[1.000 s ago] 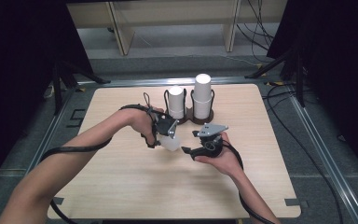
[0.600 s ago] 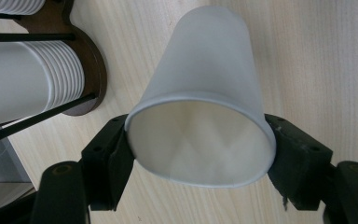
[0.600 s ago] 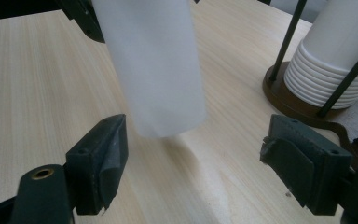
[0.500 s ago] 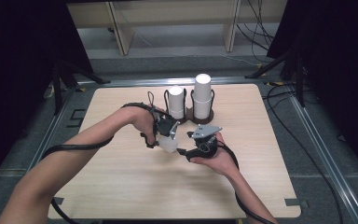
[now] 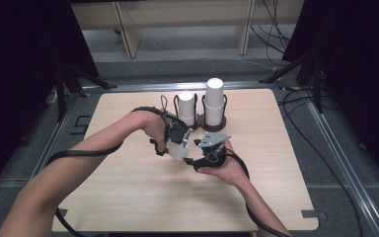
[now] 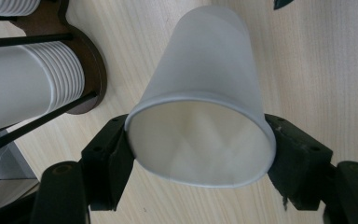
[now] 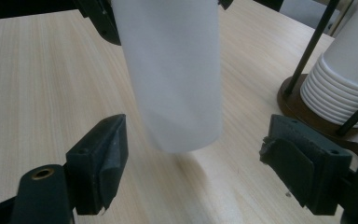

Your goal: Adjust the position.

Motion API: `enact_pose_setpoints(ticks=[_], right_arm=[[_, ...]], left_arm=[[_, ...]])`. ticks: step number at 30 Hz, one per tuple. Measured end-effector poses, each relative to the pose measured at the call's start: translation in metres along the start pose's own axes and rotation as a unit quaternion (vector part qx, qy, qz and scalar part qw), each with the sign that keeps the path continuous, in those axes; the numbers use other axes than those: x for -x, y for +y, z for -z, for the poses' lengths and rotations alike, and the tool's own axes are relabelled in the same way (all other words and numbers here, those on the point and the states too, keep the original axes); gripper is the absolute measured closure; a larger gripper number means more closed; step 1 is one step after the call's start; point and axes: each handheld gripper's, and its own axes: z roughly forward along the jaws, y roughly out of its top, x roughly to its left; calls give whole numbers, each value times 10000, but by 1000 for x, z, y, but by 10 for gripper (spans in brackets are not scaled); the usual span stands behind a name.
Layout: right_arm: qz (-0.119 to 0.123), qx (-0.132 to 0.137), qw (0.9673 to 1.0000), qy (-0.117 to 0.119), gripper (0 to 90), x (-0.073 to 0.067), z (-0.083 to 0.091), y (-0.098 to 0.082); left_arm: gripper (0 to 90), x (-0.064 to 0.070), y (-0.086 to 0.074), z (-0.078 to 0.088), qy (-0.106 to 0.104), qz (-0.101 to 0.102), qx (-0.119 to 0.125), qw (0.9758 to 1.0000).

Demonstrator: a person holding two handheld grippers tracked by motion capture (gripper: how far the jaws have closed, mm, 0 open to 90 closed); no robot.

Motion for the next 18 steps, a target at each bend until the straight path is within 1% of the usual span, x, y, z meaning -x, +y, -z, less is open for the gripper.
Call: enact_pose_setpoints(ticks=[4, 5, 6, 11, 12, 13, 15, 16, 17, 18], right_arm=[[51, -43, 10000, 31, 221, -1, -2, 1], [115, -21, 9999, -6, 221, -1, -3, 1], [61, -22, 10000, 52, 221, -2, -4, 1], [108, -42, 9999, 58, 223, -4, -7, 3], [37, -37, 10000, 44, 224, -5, -8, 3], [77, -24, 10000, 54, 224, -5, -9, 3], [-15, -48, 10000, 67, 224, -8, -10, 3], [17, -43, 10000, 67, 224, -7, -11, 3], [173, -18, 9998, 96, 224, -5, -12, 3], [143, -16, 9999, 91, 225, -6, -12, 3]], left_arm=[[288, 0, 1, 0, -30, -45, -52, 10000], [288, 0, 1, 0, -37, -49, -62, 10000], [288, -1, 1, 1, -42, -54, -74, 9999], [288, -2, 2, 1, -58, -63, -99, 9999], [288, -2, 2, 1, -62, -68, -111, 9999], [288, -2, 3, 1, -70, -74, -121, 9999], [288, -1, 3, 1, -88, -68, -121, 9999], [288, -1, 4, 1, -93, -77, -125, 9998], [288, -1, 4, 1, -93, -78, -125, 9998], [288, -2, 4, 1, -93, -93, -121, 9998]])
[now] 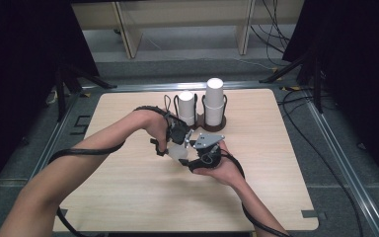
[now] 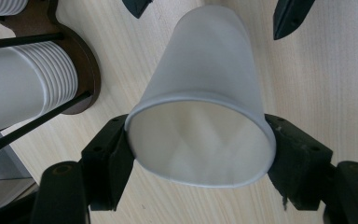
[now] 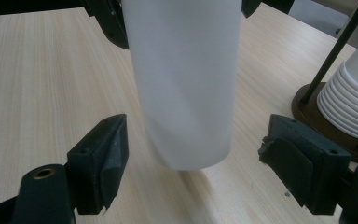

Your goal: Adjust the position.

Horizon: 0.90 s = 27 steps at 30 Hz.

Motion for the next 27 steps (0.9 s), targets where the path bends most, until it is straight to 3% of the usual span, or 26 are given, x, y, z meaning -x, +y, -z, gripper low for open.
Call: enact_pose_setpoints(ticks=[1, 3, 7, 11, 13, 14, 17, 18, 27], right_arm=[[-116, -6, 9999, -24, 225, -2, 0, 0], [30, 40, 10000, -31, 226, -1, -2, -1], [75, 41, 10000, -32, 227, -1, -3, -1], [-87, -31, 10000, 0, 228, -5, -4, -2], [18, 36, 10000, -11, 228, -4, -5, -3], [-99, 19, 9999, 0, 228, -5, -5, -3], [82, 53, 10000, -19, 229, -4, -7, -4], [-27, 1, 10000, -5, 229, -6, -7, -4], [134, 77, 9999, -50, 235, -7, -11, -4]], left_arm=[[288, 0, 0, 0, 0, -8, 2, 10000], [289, 0, 1, 0, -27, -31, 0, 10000], [290, -1, 2, 1, -19, -45, -25, 10000], [290, -2, 3, 2, -22, -89, -48, 9999], [291, -2, 3, 2, -28, -72, -39, 10000], [291, -2, 4, 2, -23, -78, -37, 10000], [290, -2, 4, 2, -18, -82, -28, 10000], [291, -2, 4, 2, -12, -90, -30, 10000], [290, -3, 5, 1, -81, -124, -121, 9998]])
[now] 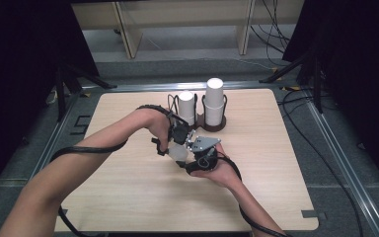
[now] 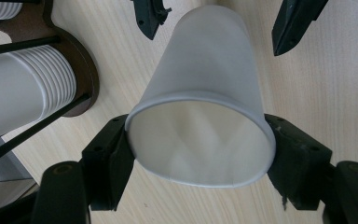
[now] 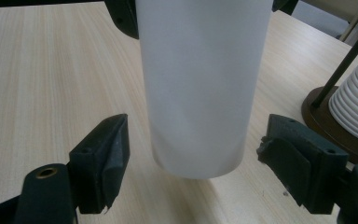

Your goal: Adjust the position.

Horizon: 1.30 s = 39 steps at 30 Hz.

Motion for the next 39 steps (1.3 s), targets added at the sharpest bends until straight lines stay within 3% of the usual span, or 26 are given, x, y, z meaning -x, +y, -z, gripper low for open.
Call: enact_pose_setpoints(ticks=[1, 2, 4, 5, 7, 8, 9, 13, 18, 19, 22, 23, 24, 26, 27, 28, 30, 33, 35, 36, 38, 39], right_arm=[[0, 0, 10000, 0, 235, 0, 0, 0], [-152, -84, 9998, 37, 236, -2, 1, 0], [-129, -53, 9999, 12, 237, -3, 0, 0], [1, -13, 10000, 14, 238, -1, -1, 0], [-121, -27, 9999, 16, 243, -5, -3, -1], [-100, 2, 9999, -10, 244, -5, -3, -1], [78, -54, 9999, 39, 244, -4, -4, -1], [228, 25, 9997, -15, 248, -2, -6, -1], [178, 38, 9998, -16, 256, -2, -7, 0], [51, -99, 9999, 82, 261, -5, -6, 0], [41, -99, 9999, 92, 266, -5, -6, -1], [62, -109, 9999, 87, 269, -5, -6, 0], [331, 55, 9994, -127, 271, -1, -7, 0], [346, 58, 9993, -143, 272, -1, -8, 0], [232, 101, 9996, -133, 274, -3, -9, 0], [330, 72, 9993, -140, 274, -2, -9, 0], [119, -48, 9999, -45, 280, -5, -9, -1], [59, -65, 9999, -89, 282, -5, -8, -1], [166, 12, 9998, -87, 282, -4, -9, 0], [51, -44, 9999, -94, 282, -5, -8, 0], [51, -42, 9999, -92, 282, -5, -8, 0], [207, 49, 9997, -111, 282, -3, -9, 0]], left_arm=[[290, 0, 0, 0, -2, 20, 5, 10000], [291, 0, 0, 0, 7, 24, 15, 10000], [291, 0, 1, 0, -27, 24, -8, 10000], [291, 0, 1, 0, -33, 2, -30, 10000], [291, 0, 2, 0, -46, -3, -29, 10000], [290, 0, 2, -1, -49, -20, -43, 10000], [291, 0, 2, -1, -54, -17, -43, 10000], [290, 0, 4, 0, -68, -58, -83, 9999], [290, 0, 5, -1, -7, 19, 4, 10000], [290, 0, 5, -1, -10, 21, 5, 10000], [290, 1, 5, -1, -29, 39, 23, 10000], [290, 0, 5, -1, -55, -5, 2, 10000], [290, -1, 5, 0, -79, -60, -51, 9999], [290, 0, 5, -1, -49, -59, -41, 10000], [290, 0, 5, -1, -61, -55, -40, 10000], [290, 0, 5, 0, -71, -65, -39, 9999], [290, 0, 5, 0, -69, -61, -45, 9999], [290, -1, 5, 0, -85, -82, -57, 9999], [290, -1, 5, 0, -89, -90, -64, 9999], [290, -1, 5, 0, -89, -95, -68, 9999], [290, -1, 6, 0, -119, -110, -103, 9998], [290, -1, 6, 0, -127, -119, -124, 9998]])
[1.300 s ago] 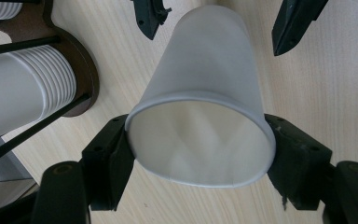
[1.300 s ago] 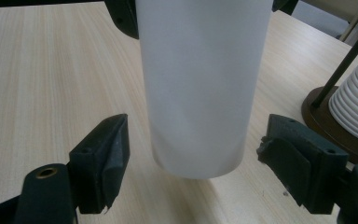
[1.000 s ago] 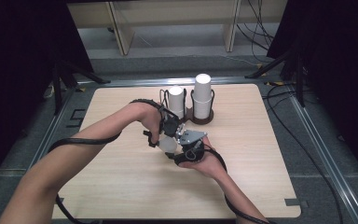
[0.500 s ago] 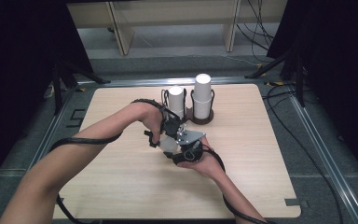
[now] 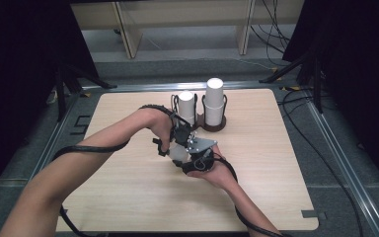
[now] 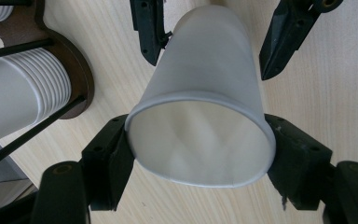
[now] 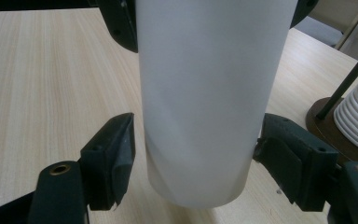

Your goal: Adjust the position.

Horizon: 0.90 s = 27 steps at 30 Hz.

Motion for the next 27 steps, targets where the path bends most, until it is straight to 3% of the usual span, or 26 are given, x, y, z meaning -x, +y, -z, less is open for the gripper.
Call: enact_pose_setpoints(ticks=[1, 3, 12, 13, 14, 15, 17, 18, 21, 22, 23, 27], right_arm=[[-133, -33, 9999, -16, 282, -2, 1, 0], [-135, -83, 9999, 17, 283, -2, 0, 0], [-148, -33, 9999, 3, 324, -2, 0, 0], [-325, -114, 9994, -4, 327, -5, 1, 0], [-309, -105, 9995, 0, 327, -5, 1, 0], [-115, -21, 9999, 31, 332, -2, 0, 0], [-340, -114, 9994, 36, 342, -5, 1, 0], [-168, -56, 9998, 14, 347, -2, 0, 0], [-239, -43, 9997, 84, 348, -3, -1, 0], [-143, -55, 9998, 117, 349, -1, -1, -1], [-187, -59, 9998, 25, 351, -1, 0, -1], [-122, 26, 9999, 10, 354, 0, -1, -2]], left_arm=[[290, 0, 0, 0, -5, 0, -5, 10000], [290, 1, 0, 0, -10, 68, 59, 10000], [289, 0, 1, 0, 12, 13, 27, 10000], [289, 0, 1, 1, 12, 14, 31, 10000], [289, 0, 1, 0, -81, 72, 38, 9999], [289, 0, 1, 0, -75, 78, 52, 9999], [289, 0, 2, 1, -42, 16, 78, 10000], [289, -1, 2, 2, -22, -49, 17, 10000], [290, -1, 3, 2, -59, -21, 68, 10000], [290, -1, 3, 1, -91, -46, 72, 9999], [290, -1, 3, 1, -214, -66, 78, 9997], [291, 0, 3, 1, -192, -16, 106, 9998]])
